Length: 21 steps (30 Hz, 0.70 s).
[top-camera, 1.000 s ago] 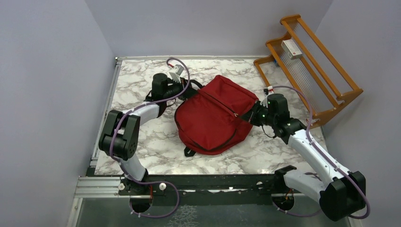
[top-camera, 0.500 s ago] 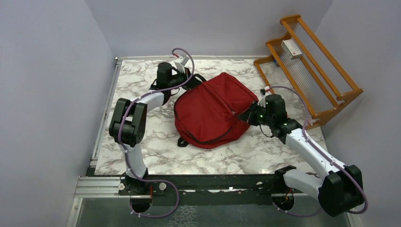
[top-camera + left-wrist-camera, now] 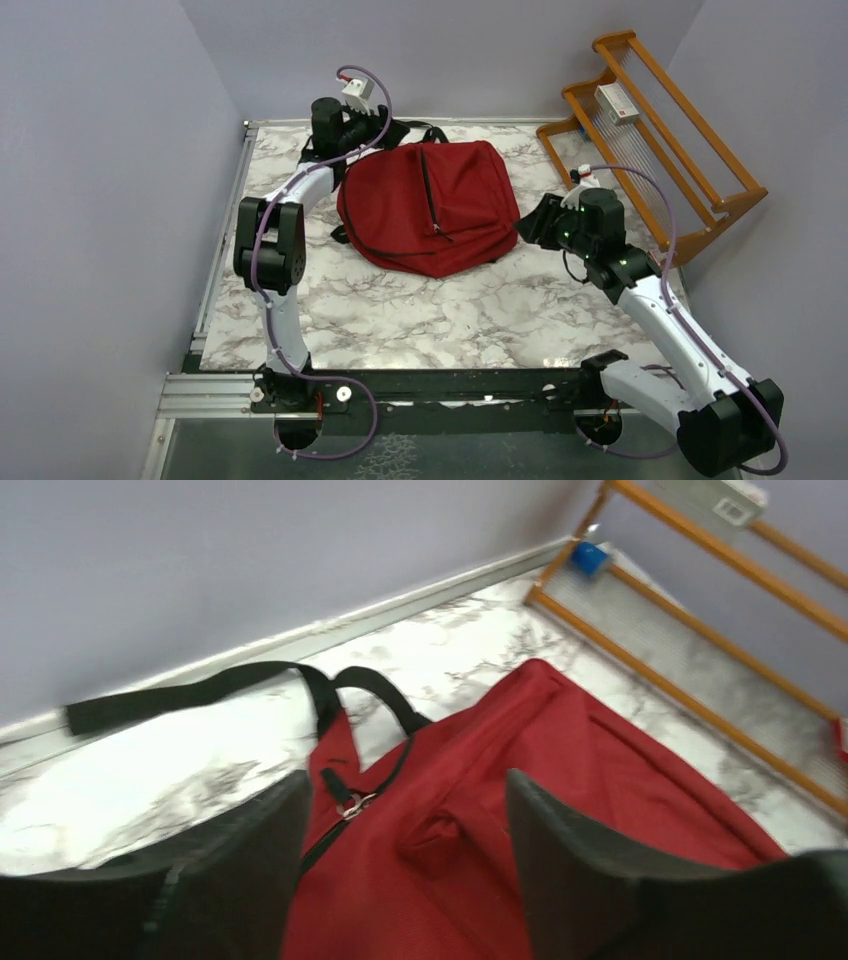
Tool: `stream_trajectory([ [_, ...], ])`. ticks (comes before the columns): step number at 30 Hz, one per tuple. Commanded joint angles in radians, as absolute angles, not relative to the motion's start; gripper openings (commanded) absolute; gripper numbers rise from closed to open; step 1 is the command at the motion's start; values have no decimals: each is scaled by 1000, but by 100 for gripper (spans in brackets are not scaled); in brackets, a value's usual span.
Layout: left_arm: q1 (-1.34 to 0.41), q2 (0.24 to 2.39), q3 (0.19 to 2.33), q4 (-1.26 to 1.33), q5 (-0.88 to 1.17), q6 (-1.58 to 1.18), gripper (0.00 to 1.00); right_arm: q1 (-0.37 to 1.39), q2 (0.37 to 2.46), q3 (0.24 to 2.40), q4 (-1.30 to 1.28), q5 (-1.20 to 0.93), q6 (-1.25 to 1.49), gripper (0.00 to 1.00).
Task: Pack the student bag
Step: Move the student bag to the center of the board, then reset both arms
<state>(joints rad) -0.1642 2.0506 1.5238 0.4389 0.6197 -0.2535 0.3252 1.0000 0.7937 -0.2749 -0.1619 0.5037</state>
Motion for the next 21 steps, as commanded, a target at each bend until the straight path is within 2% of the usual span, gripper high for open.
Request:
stream_trajectory([
  [1,-166,1874,1482,310,428,-209,80,321,921,793,-315,19,482,48],
  [5,-166,1755,1453,89,303,-235,95,321,868,795,-280,95,448,53],
  [6,-166,1719,1429,54,276,-249,98,321,855,795,-268,107,437,57],
  [7,-166,1681,1406,11,229,-271,99,321,847,797,-260,117,433,66],
  [8,-164,1644,1384,-55,171,-287,99,321,840,801,-257,120,427,70],
  [14,-137,1344,1092,-97,13,-325,99,321,828,816,-290,115,403,83],
  [17,-137,1220,964,-92,7,-332,99,321,800,784,-267,132,406,99],
  [21,-137,1117,833,-75,-40,-348,99,321,750,718,-198,146,406,100],
])
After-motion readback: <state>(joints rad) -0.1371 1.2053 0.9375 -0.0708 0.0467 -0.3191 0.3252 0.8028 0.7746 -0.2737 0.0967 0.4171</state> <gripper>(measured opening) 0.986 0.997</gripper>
